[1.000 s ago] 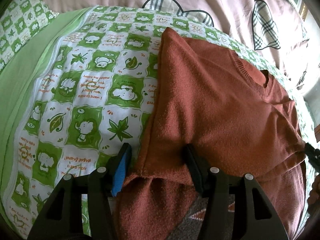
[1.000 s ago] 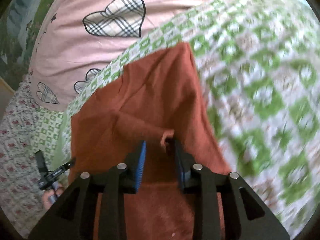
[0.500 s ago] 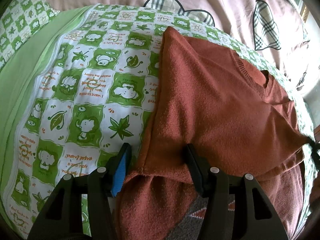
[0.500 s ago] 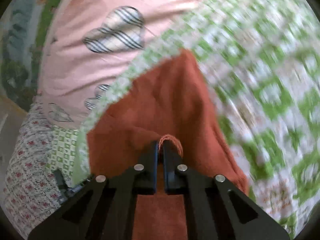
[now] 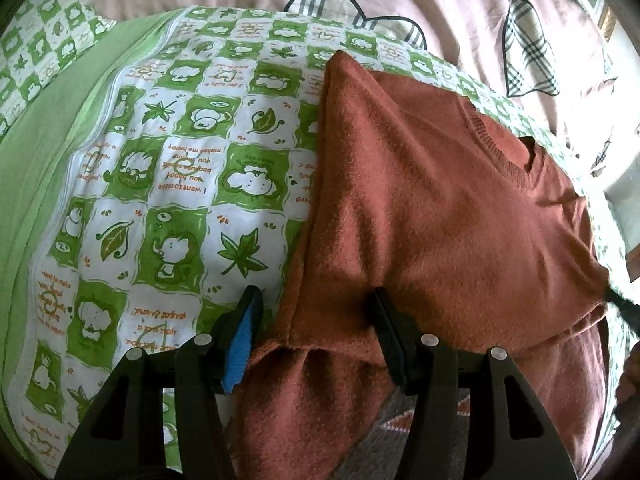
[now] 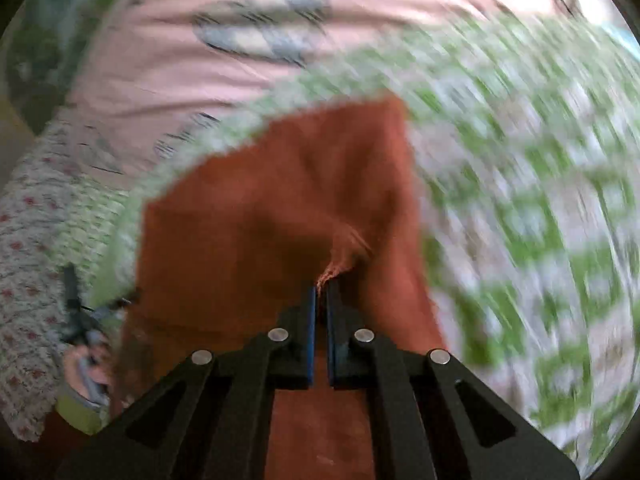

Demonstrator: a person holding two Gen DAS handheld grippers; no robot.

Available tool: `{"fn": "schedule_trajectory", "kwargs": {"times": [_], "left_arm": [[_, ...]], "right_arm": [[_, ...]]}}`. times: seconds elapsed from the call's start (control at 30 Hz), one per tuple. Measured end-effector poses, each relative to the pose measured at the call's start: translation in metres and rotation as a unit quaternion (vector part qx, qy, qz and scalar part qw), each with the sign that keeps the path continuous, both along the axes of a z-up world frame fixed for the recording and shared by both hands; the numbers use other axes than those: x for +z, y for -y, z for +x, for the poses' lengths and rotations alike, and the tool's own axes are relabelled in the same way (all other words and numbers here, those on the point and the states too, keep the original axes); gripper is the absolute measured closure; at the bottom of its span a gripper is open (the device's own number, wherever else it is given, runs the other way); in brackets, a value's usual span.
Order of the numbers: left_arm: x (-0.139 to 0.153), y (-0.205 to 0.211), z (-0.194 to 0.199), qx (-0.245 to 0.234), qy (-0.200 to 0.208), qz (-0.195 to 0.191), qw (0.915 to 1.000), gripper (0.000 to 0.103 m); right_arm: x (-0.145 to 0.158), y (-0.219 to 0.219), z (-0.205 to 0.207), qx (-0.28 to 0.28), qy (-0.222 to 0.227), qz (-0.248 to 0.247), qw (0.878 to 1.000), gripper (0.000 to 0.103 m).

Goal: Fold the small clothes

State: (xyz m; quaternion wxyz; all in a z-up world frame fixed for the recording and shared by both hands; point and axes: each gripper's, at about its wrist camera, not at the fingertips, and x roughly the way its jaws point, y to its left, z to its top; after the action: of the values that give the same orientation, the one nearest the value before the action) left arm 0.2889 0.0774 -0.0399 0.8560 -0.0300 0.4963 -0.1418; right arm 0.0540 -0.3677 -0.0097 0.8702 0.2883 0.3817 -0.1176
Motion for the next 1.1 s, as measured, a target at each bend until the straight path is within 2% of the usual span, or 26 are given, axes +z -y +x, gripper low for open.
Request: {"fn": "schedule_trajectory", "kwargs": {"times": [0.07, 0.13, 0.17, 0.3, 0.4, 0.47, 0.53, 0.6, 0.67, 0.77, 0.8, 0.83, 0.87, 0.9, 0.97, 1.03, 1.1], "left_arm": [[0.0, -0.001, -0.001, -0.004, -0.001, 0.004, 1.0, 0.046], [0.002, -0.003, -0.003, -0.003, -0.004, 0.011, 0.9999, 0.046], [0.004, -0.003, -0.005, -0.002, -0.004, 0.014, 0.9999, 0.046], [0.007, 0.001, -0.006, 0.001, -0.003, 0.026, 0.9997, 0.047], [0.006, 0.004, 0.003, 0.017, -0.004, 0.025, 0.9995, 0.046], [0.005, 0.003, 0.013, 0.037, -0.001, 0.033, 0.9987, 0.045], [0.008, -0.004, 0.023, 0.05, -0.01, 0.012, 0.9986, 0.046], [0.016, -0.001, 0.031, 0.04, -0.006, 0.0, 0.9992, 0.047], [0.023, 0.011, 0.044, 0.013, -0.004, -0.003, 0.9999, 0.045], [0.022, 0.032, 0.076, 0.004, -0.005, 0.022, 0.9997, 0.04], [0.019, 0.037, 0.091, 0.006, -0.009, 0.023, 0.9997, 0.041], [0.017, 0.038, 0.101, 0.008, -0.011, 0.018, 0.9997, 0.047], [0.016, 0.04, 0.113, 0.007, -0.005, 0.003, 1.0, 0.077], [0.016, 0.042, 0.118, 0.005, -0.003, -0.007, 1.0, 0.088], [0.017, 0.045, 0.124, 0.016, 0.007, 0.002, 0.9998, 0.091], [0.017, 0.052, 0.123, 0.014, 0.028, 0.026, 0.9992, 0.092], [0.016, 0.056, 0.123, 0.019, 0.035, 0.017, 0.9991, 0.092]], "right_arm": [[-0.013, 0.003, -0.008, -0.005, -0.015, 0.022, 1.0, 0.098], [-0.011, -0.001, -0.012, -0.011, -0.022, 0.02, 0.999, 0.097], [-0.004, -0.003, -0.011, -0.016, -0.024, 0.011, 1.0, 0.096], [0.033, -0.017, 0.004, -0.038, 0.006, -0.078, 0.996, 0.095], [0.03, -0.025, 0.034, 0.016, 0.036, -0.025, 0.999, 0.095], [0.018, -0.028, 0.053, 0.026, 0.007, -0.035, 0.999, 0.095], [0.001, -0.022, 0.064, 0.009, -0.028, -0.042, 0.999, 0.094], [-0.008, -0.015, 0.063, -0.007, -0.03, -0.021, 0.999, 0.094], [-0.006, -0.018, 0.059, -0.002, -0.004, -0.004, 1.0, 0.094], [-0.003, -0.029, 0.058, 0.018, 0.009, -0.008, 1.0, 0.094], [-0.005, -0.032, 0.059, 0.022, 0.008, -0.004, 1.0, 0.094], [-0.006, -0.034, 0.061, 0.023, 0.007, -0.002, 1.0, 0.094], [-0.006, -0.034, 0.061, 0.024, 0.006, -0.001, 1.0, 0.094], [-0.008, -0.033, 0.061, 0.027, 0.007, -0.001, 1.0, 0.094], [-0.009, -0.031, 0.063, 0.031, 0.006, -0.009, 0.999, 0.094], [-0.014, -0.023, 0.065, 0.013, -0.009, -0.037, 0.999, 0.096], [-0.021, -0.009, 0.061, -0.008, 0.0, -0.027, 1.0, 0.103]]}}
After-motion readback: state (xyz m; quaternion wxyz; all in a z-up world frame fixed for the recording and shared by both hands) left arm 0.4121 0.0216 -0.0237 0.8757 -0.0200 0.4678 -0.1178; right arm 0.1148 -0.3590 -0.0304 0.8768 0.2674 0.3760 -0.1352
